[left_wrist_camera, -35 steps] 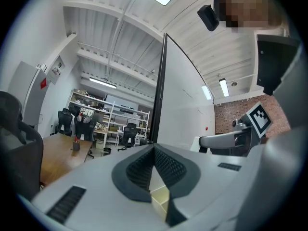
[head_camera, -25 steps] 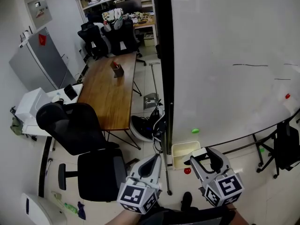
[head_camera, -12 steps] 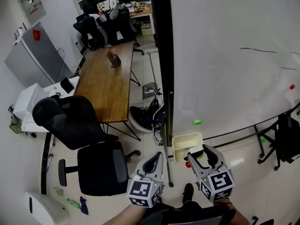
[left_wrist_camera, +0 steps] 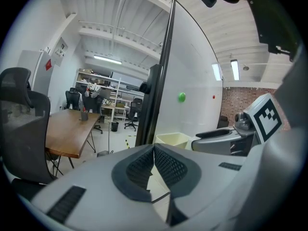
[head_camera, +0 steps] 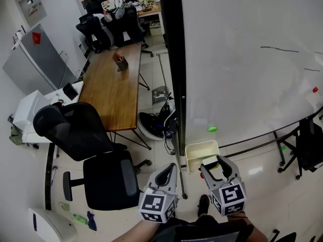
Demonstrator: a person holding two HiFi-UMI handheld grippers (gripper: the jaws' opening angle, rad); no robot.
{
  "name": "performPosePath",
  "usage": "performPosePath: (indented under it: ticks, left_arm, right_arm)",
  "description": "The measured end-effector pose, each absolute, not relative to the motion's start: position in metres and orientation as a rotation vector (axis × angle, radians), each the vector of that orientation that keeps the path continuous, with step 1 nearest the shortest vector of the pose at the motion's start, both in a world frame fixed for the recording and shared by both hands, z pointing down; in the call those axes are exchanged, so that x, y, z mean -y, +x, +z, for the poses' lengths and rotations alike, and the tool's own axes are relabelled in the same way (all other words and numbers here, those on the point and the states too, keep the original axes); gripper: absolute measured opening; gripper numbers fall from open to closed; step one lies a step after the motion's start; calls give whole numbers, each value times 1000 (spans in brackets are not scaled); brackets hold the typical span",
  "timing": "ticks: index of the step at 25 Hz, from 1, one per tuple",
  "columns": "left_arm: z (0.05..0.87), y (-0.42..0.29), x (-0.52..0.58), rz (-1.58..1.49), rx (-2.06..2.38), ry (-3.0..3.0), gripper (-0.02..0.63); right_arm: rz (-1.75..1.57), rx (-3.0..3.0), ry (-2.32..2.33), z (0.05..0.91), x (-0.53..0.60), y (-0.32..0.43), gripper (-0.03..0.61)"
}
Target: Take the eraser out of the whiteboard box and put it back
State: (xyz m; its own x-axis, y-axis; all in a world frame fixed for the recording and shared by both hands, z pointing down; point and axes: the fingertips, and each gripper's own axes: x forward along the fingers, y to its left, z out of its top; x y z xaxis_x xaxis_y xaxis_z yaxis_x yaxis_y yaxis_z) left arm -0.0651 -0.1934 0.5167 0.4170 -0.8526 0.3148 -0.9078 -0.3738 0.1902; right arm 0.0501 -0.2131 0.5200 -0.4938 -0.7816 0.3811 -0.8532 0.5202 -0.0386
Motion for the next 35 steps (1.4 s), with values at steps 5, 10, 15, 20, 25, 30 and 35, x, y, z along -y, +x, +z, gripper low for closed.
performPosePath:
  ticks: [5, 10, 15, 20, 25, 30, 35]
  left_arm:
    - [517, -61, 195, 234, 1508, 2350, 31]
    - [515, -59, 195, 232, 1500, 2351, 31]
    - [513, -57, 196, 238, 1500, 2355, 31]
    - [493, -62, 193, 199, 1516, 2371, 31]
    - [465, -74, 190, 131, 1553, 2381, 31]
    - [432, -80, 189, 30, 1583, 2381, 31]
    - [387, -80, 184, -105, 1534, 2417, 25]
  right_arm:
    - [332, 2436, 1368, 525, 212, 48, 268]
    - [292, 2414, 1342, 526, 210, 44, 268]
    - [275, 2392, 1346, 526, 209, 42, 270]
    - [302, 2410, 1312, 517, 204, 41, 310]
    - [316, 2485, 1338, 483, 198, 40, 310]
    - [296, 2602, 1334, 429, 195, 42, 305]
    - [244, 2741, 1383, 358, 192, 52, 287]
